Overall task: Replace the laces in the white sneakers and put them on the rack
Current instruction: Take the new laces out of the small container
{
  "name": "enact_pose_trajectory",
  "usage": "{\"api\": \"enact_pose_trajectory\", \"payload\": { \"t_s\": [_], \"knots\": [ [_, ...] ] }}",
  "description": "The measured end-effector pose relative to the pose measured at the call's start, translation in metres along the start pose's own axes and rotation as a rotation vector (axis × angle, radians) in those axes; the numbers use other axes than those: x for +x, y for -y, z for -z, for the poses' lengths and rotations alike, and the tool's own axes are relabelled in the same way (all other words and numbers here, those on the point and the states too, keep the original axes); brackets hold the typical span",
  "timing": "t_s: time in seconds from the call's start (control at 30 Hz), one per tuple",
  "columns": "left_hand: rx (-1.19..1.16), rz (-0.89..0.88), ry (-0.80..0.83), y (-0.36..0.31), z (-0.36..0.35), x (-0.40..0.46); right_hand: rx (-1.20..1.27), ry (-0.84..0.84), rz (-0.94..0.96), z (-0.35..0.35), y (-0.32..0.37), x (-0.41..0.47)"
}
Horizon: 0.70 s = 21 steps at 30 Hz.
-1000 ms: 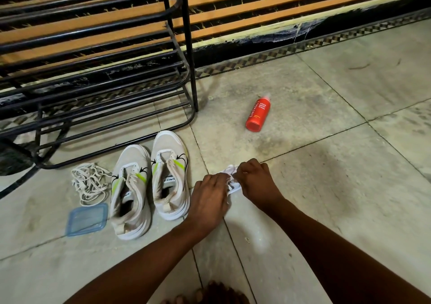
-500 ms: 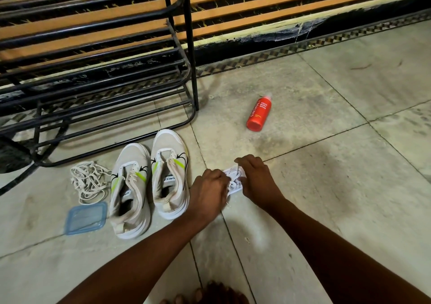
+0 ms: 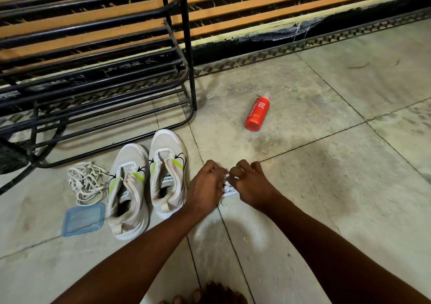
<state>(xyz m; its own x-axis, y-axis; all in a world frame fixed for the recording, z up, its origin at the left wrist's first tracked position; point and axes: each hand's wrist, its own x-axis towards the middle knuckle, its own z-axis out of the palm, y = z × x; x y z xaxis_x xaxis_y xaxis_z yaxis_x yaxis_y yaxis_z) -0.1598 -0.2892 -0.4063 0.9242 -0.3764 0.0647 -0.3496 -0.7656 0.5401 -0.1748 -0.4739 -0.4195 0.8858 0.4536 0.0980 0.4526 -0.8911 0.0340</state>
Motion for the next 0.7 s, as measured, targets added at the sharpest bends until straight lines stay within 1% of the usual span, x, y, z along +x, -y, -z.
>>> {"api": "enact_pose_trajectory", "payload": {
  "t_s": [0.07, 0.13, 0.2, 0.27, 0.3, 0.37, 0.4, 0.47, 0.57, 0.6, 0.63, 0.7],
  "knots": [
    [0.039, -0.043, 0.042, 0.0, -0.001, -0.002, 0.018, -0.004, -0.015, 0.002, 0.0, 0.0],
    [0.039, -0.022, 0.046, 0.001, -0.003, -0.004, 0.036, 0.008, -0.052, 0.002, -0.001, 0.0],
    [0.021, -0.031, 0.049, 0.006, -0.008, -0.004, 0.044, 0.046, -0.142, 0.004, -0.002, 0.002],
    [0.077, -0.123, 0.074, 0.008, -0.01, -0.003, 0.091, 0.08, -0.241, 0.006, -0.004, 0.008],
    [0.069, -0.151, 0.097, 0.01, -0.011, -0.004, 0.127, 0.099, -0.278, 0.009, -0.004, 0.011],
    [0.064, -0.178, 0.125, 0.008, -0.01, -0.005, 0.202, 0.142, -0.313, 0.012, -0.009, 0.014],
    [0.055, -0.189, 0.123, 0.008, -0.009, -0.006, 0.235, 0.136, -0.315, 0.012, -0.01, 0.014],
    [0.042, -0.171, 0.135, 0.006, -0.009, -0.007, 0.29, 0.05, -0.307, 0.012, -0.012, 0.006],
    [-0.007, -0.148, 0.107, 0.008, -0.013, -0.004, 0.325, -0.186, -0.342, 0.004, -0.007, -0.015],
    [-0.014, -0.14, 0.103, 0.007, -0.013, -0.003, 0.325, -0.233, -0.356, 0.001, -0.002, -0.022],
    [-0.005, -0.125, 0.107, 0.005, -0.011, -0.001, 0.318, -0.26, -0.357, 0.001, 0.001, -0.027],
    [0.003, -0.088, 0.116, 0.002, -0.013, 0.0, 0.305, -0.253, -0.328, -0.004, 0.007, -0.038]
  ]
}}
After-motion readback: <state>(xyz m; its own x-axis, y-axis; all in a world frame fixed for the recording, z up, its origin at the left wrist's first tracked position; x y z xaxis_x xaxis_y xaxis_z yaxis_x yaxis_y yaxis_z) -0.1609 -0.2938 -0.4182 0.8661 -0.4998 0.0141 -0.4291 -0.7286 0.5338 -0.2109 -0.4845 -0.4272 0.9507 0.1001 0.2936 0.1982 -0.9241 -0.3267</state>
